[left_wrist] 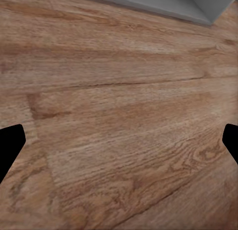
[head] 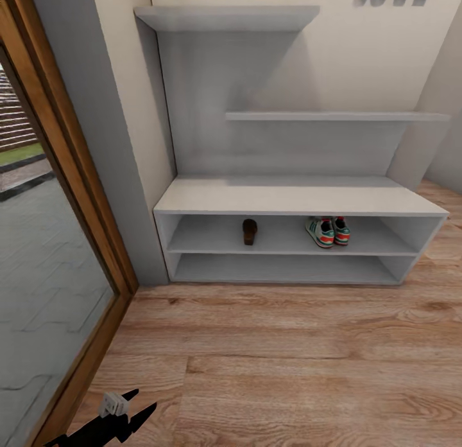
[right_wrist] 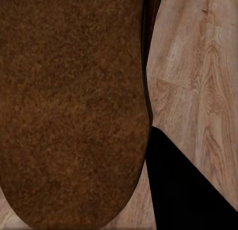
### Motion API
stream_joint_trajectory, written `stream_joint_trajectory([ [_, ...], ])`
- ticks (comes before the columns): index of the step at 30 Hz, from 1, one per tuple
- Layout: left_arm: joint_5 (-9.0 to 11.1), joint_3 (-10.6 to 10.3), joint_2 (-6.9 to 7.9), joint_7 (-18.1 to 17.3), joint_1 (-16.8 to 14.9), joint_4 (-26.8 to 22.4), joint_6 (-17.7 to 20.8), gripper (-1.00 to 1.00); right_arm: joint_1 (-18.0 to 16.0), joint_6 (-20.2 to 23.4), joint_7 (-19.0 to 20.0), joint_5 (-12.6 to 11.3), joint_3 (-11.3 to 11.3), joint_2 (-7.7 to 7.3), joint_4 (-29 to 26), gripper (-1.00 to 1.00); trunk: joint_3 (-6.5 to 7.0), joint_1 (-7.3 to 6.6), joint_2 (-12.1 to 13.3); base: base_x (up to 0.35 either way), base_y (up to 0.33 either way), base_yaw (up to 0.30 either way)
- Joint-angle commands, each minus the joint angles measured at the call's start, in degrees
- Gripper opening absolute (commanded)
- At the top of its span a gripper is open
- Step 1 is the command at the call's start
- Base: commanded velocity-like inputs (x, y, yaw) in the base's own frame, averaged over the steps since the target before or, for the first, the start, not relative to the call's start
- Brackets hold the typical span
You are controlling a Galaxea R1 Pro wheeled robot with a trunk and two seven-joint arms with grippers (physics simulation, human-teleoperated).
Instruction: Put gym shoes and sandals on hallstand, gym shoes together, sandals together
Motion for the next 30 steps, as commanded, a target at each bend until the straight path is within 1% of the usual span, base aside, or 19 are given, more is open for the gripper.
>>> stream_joint_trajectory([
  [1, -0.1, 0.2, -0.02, -0.2, 0.0, 0.0, -0.2, 1.00, 0.0, -0.2, 0.0, -0.7, 0.0, -0.01, 0.0, -1.00, -0.05, -0.01, 0.0, 0.002, 0.015, 0.000],
  [13, 0.0, 0.1, -0.02, -0.6, 0.0, 0.0, -0.3, 1.00, 0.0, -0.2, 0.0, -0.7, 0.1, -0.01, 0.0, -1.00, -0.05, -0.01, 0.0, 0.000, 0.003, 0.000],
  [14, 0.3, -0.1, -0.06, -1.3, 0.0, -0.6, -0.3, 1.00, 0.0, -0.2, 0.0, -0.8, 0.1, -0.01, -0.1, -1.00, -0.05, -0.01, 0.0, 0.000, 0.000, 0.000],
  [16, 0.0, -0.5, -0.29, -2.2, -0.1, -0.8, -0.2, 1.00, 0.0, -0.1, 0.0, -0.8, 0.1, -0.01, -0.1, -1.00, -0.05, -0.01, 0.0, 0.000, 0.000, 0.000],
  [17, -0.1, -0.8, -0.69, -4.7, -0.6, -1.1, -0.2, 1.00, 0.0, -0.1, 0.1, -0.8, 0.1, 0.11, 0.3, -1.00, -0.05, -0.01, 0.0, 0.000, 0.000, 0.000],
  [18, -0.1, -0.9, -0.75, -5.3, -0.6, -1.2, -0.1, 1.00, 0.0, -0.1, 0.1, -0.8, 0.1, 0.19, 0.3, -1.00, -0.05, -0.01, 0.0, 0.000, 0.000, 0.000],
  [19, 0.0, -1.0, -0.87, -7.3, -0.9, -1.3, 0.1, 1.00, 0.0, -0.1, 0.1, -0.7, 0.3, 0.85, 0.5, -1.00, -0.05, -0.01, 0.0, 0.000, 0.000, 0.000],
  [20, 0.1, -1.0, -0.92, -8.8, -0.9, -1.3, 0.3, 1.00, 0.0, 0.0, 0.2, -0.7, 0.8, 1.84, 0.6, -1.00, -0.05, -0.01, 0.0, 0.000, 0.000, 0.000],
  [21, 0.1, -1.0, -0.91, -9.6, -1.0, -1.3, 0.4, 1.00, 0.0, 0.0, 0.2, -0.7, 1.2, 2.38, 0.6, -1.00, -0.05, -0.01, 0.0, 0.000, 0.000, 0.000],
  [22, 0.2, -1.0, -0.90, -11.2, -1.0, -1.3, 0.5, 1.00, 0.0, 0.0, 0.2, -0.6, 2.7, 3.65, 0.6, -1.00, -0.05, -0.01, 0.0, 0.000, 0.000, 0.000],
  [23, 0.2, -0.9, -0.88, -12.0, -1.0, -1.3, 0.6, 1.00, 0.0, 0.0, 0.2, -0.4, 3.8, 4.34, 0.6, -1.00, -0.05, -0.01, 0.0, 0.000, 0.000, 0.000],
  [24, 0.3, -0.8, -0.76, -13.6, -1.1, -1.3, 0.7, 1.00, 0.0, -0.1, 0.2, 0.1, 6.8, 5.71, 0.6, -1.00, -0.05, -0.01, 0.0, 0.000, 0.000, 0.000],
  [25, 0.3, -0.7, -0.63, -14.3, -1.0, -1.3, 0.7, 1.00, 0.0, -0.1, 0.2, 0.3, 8.6, 6.41, 0.6, -1.00, -0.05, -0.01, 0.0, 0.000, 0.000, 0.000],
  [27, 0.8, -0.4, -0.20, -16.8, -1.0, -1.3, 0.8, 1.00, 0.0, -0.1, 0.0, 1.5, 17.4, 9.07, 0.6, -1.00, -0.05, -0.01, 0.0, 0.000, 0.000, 0.000],
  [28, 1.0, -0.3, -0.13, -17.3, -1.0, -1.3, 0.8, 1.00, 0.0, -0.1, 0.0, 1.7, 19.8, 9.70, 0.5, -1.00, -0.05, -0.01, 0.0, 0.000, 0.000, 0.000],
  [29, 1.6, 0.0, 0.00, -18.1, -0.9, -1.3, 0.8, 1.00, 0.0, -0.1, 0.0, 2.0, 24.6, 10.94, 0.4, -1.00, -0.05, -0.01, 0.0, 0.000, 0.000, 0.000],
  [30, 1.9, 0.2, 0.05, -18.5, -0.9, -1.3, 0.8, 1.00, 0.0, -0.1, -0.1, 2.1, 27.0, 11.55, 0.3, -1.00, -0.05, -0.01, 0.0, 0.000, 0.000, 0.000],
])
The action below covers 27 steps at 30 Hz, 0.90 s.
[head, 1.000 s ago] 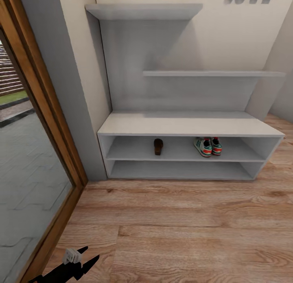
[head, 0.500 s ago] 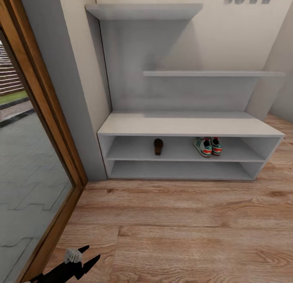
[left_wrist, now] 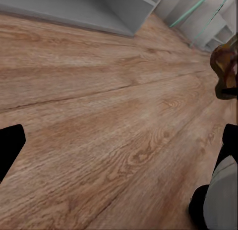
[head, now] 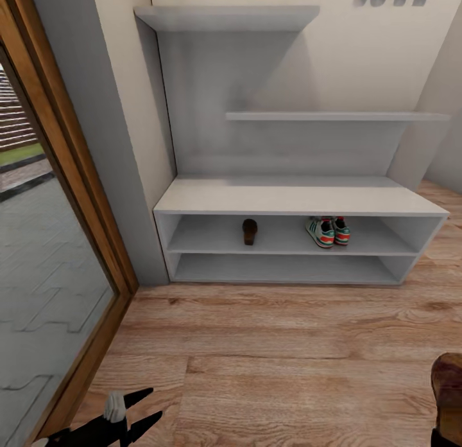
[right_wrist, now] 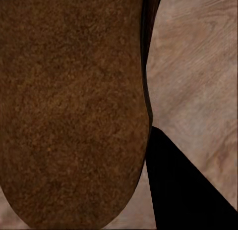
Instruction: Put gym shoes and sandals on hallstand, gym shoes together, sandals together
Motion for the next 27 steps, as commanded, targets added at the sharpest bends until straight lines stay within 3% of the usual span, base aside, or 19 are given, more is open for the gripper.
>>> stream_joint_trajectory([
  [1, 0.6, 0.4, 0.07, -0.7, 0.1, 0.0, -0.4, 1.00, 0.0, -0.2, -0.2, -0.2, 4.5, 1.18, -0.2, -1.00, -0.05, -0.01, 0.0, 0.000, 0.000, 0.000],
  [2, 1.0, 0.8, 0.11, -1.1, 0.2, 0.0, -0.4, 1.00, -0.1, -0.1, -0.3, -0.2, 9.1, 2.38, -0.5, -1.00, -0.05, -0.01, 0.0, 0.000, 0.000, 0.000],
  [6, 1.6, 1.2, 0.22, -2.0, 0.5, 0.0, -0.4, 1.00, -0.3, 0.5, -0.5, 0.0, 20.5, 5.98, -2.8, -1.00, -0.05, -0.01, 0.0, 0.000, 0.000, 0.000],
  [8, 1.7, 1.3, 0.48, -2.7, 0.5, 0.0, -0.4, 1.00, -0.9, 1.4, -0.5, 0.0, 24.6, 7.93, -4.2, -1.00, -0.05, -0.01, 0.0, 0.000, 0.000, 0.000],
  [11, 2.0, 1.3, 1.30, -4.2, 0.6, 0.0, -0.4, 1.00, -2.7, 5.1, -0.7, 0.2, 29.0, 11.12, -6.2, -1.00, -0.05, -0.01, 0.0, 0.000, 0.000, 0.000],
  [13, 2.5, 1.4, 1.93, -5.9, 0.6, 0.0, -0.4, 1.00, -5.6, 12.1, -1.5, 0.7, 32.5, 14.64, -7.5, -1.00, -0.05, -0.01, 0.0, 0.000, 0.000, 0.000],
  [17, 2.7, 1.4, 2.31, -7.7, 0.6, 0.0, -0.4, 1.00, -11.6, 23.2, -5.0, 1.3, 36.1, 19.68, -8.1, -1.00, -0.05, -0.01, 0.0, 0.000, 0.000, 0.000],
  [21, 2.8, 1.4, 2.43, -8.5, 0.6, -0.1, -0.4, 1.00, -18.1, 30.0, -9.7, 1.5, 38.0, 23.78, -8.0, -1.00, -0.05, -0.01, 0.0, 0.000, 0.000, 0.000],
  [23, 2.8, 1.3, 2.45, -9.0, 0.6, -0.1, -0.4, 1.00, -21.4, 32.1, -11.3, 1.6, 39.0, 23.88, -8.0, -1.00, -0.05, -0.01, 0.0, 0.000, 0.000, 0.000],
  [24, 2.8, 1.3, 2.47, -9.4, 0.6, -0.1, -0.4, 1.00, -25.4, 34.7, -12.4, 1.5, 40.2, 23.88, -7.6, -1.00, -0.05, -0.01, 0.0, 0.000, 0.000, 0.000],
  [27, 2.5, 1.2, 2.47, -9.6, 0.6, -0.2, -0.5, 1.00, -29.1, 37.2, -12.9, 1.4, 41.0, 23.88, -7.0, -1.00, -0.05, -0.01, 0.0, 0.000, 0.000, 0.000],
])
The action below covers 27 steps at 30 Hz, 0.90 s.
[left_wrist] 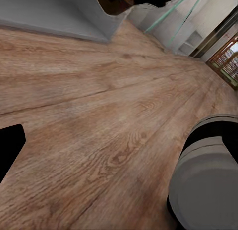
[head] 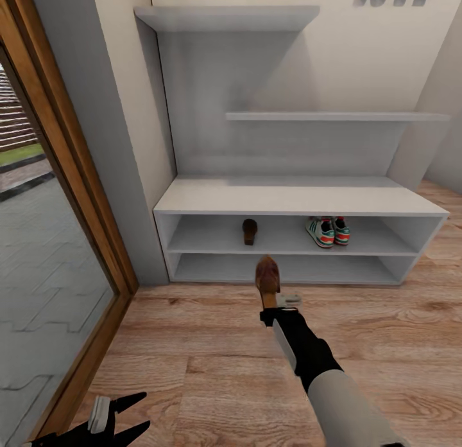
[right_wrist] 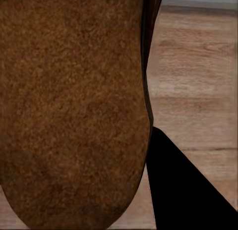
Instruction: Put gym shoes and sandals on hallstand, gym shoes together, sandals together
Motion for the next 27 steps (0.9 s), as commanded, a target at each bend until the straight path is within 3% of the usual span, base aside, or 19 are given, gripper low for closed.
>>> stream_joint_trajectory([
  [1, 0.0, 0.0, 0.00, -0.2, 0.0, 0.0, -0.5, 1.00, -1.0, 0.9, -0.5, -0.4, 0.2, 0.00, 0.1, -1.00, -0.06, -0.01, 0.0, 0.000, 0.000, 0.000],
  [6, -0.2, -0.3, 0.01, -0.2, -0.1, 0.0, -0.6, 1.00, -2.4, 1.7, -0.5, -0.5, 0.5, 0.00, 0.0, -1.00, -0.06, -0.01, 0.0, 0.000, 0.000, 0.000],
  [27, -0.3, -0.6, -0.07, -0.1, -0.1, 0.2, -0.4, 1.00, -2.5, 1.8, -0.4, -0.5, 0.4, 0.00, 0.3, -1.00, -0.16, -0.01, 0.0, 0.000, 0.000, 0.014],
])
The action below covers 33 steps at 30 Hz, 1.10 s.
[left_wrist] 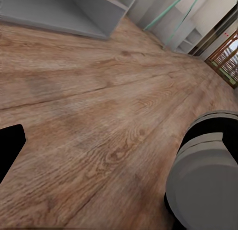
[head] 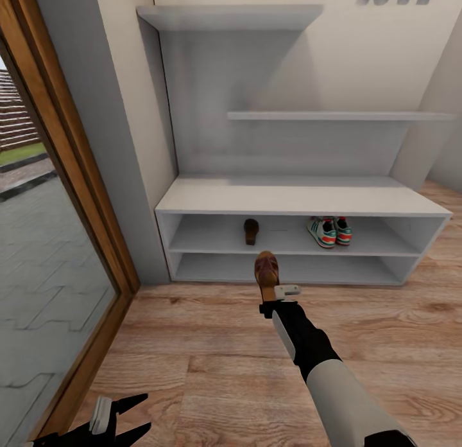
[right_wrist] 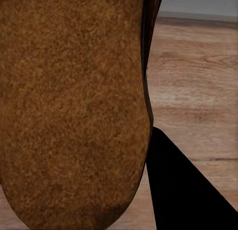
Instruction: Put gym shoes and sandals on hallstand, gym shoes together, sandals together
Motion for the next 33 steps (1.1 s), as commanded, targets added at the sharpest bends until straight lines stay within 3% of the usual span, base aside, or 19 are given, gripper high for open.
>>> stream_joint_trajectory([
  [1, 0.1, 0.1, 0.02, -0.2, 0.0, 0.1, -0.6, 1.00, 0.0, 0.3, -0.4, -0.2, 0.1, 0.00, -0.1, -1.00, -0.10, -0.01, 0.0, 0.000, 0.000, 0.147],
  [19, 0.6, 0.0, -0.02, -0.3, 0.0, 0.2, -0.5, 1.00, 0.0, 0.3, -0.4, -0.2, 0.0, 0.00, 0.0, -1.00, -1.27, -0.01, 0.0, 0.017, 0.000, 0.178],
  [33, 0.6, 0.3, -0.07, -0.2, 0.0, 0.3, -0.5, 1.00, 0.1, 0.3, -0.4, -0.2, 0.0, 0.00, 0.0, -1.00, -1.37, -0.01, 0.0, 0.136, 0.000, 0.017],
])
